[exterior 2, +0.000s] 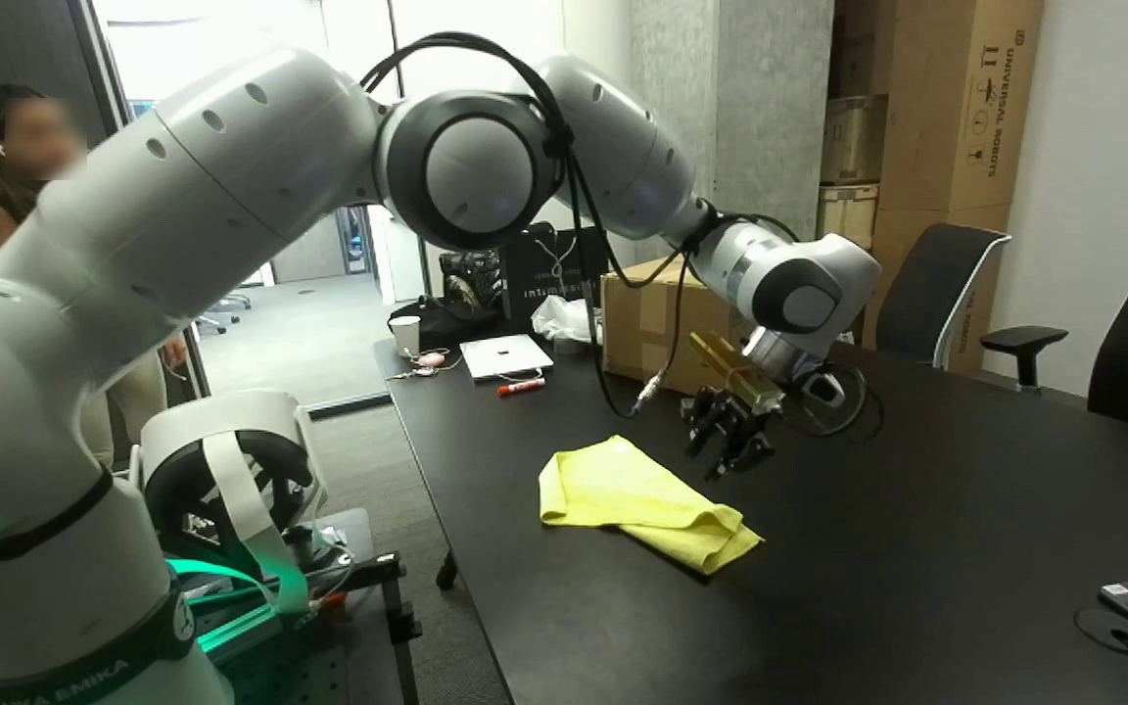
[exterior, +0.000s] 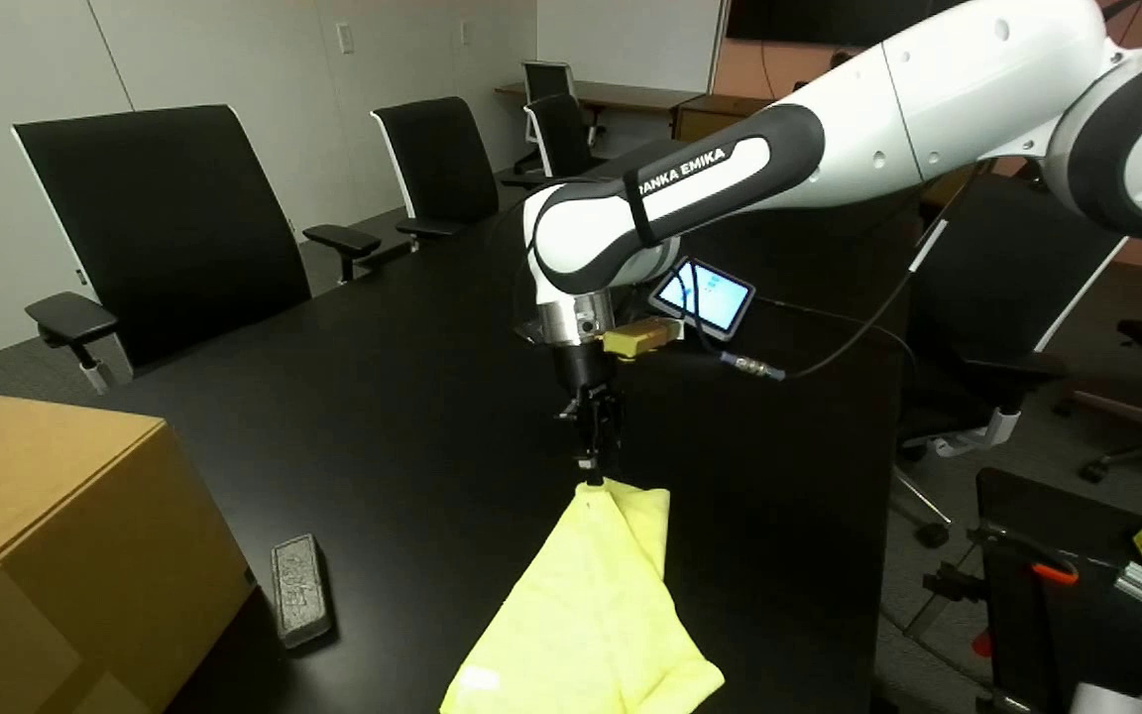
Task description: Fold the yellow cloth
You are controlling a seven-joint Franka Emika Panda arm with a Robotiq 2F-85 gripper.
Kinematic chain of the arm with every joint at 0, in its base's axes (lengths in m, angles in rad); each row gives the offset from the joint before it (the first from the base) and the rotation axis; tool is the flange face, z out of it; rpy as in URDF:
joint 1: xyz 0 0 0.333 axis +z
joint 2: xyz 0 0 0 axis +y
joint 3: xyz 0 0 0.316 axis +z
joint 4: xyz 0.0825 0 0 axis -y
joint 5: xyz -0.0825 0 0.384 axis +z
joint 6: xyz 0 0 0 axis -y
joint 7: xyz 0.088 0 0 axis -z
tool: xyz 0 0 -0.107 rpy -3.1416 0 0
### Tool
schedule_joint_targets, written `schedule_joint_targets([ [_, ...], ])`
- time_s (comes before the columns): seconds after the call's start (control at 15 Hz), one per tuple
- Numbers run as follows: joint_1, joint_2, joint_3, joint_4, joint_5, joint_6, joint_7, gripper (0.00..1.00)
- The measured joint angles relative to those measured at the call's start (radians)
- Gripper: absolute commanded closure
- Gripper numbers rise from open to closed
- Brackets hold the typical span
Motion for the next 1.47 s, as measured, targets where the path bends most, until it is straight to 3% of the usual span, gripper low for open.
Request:
schedule_joint_targets([
  [0.2, 0.0, -0.008, -0.001, -0.011, 0.0, 0.03, -0.002, 0.0],
  [0.4, 0.003, -0.054, 0.004, -0.096, 0.0, 0.08, -0.035, 0.0],
  [1.07, 0.058, -0.329, 0.11, -0.589, -0.024, 0.309, -0.3, 0.0],
  [1.47, 0.101, -0.411, 0.158, -0.83, -0.008, 0.455, -0.308, 0.0],
])
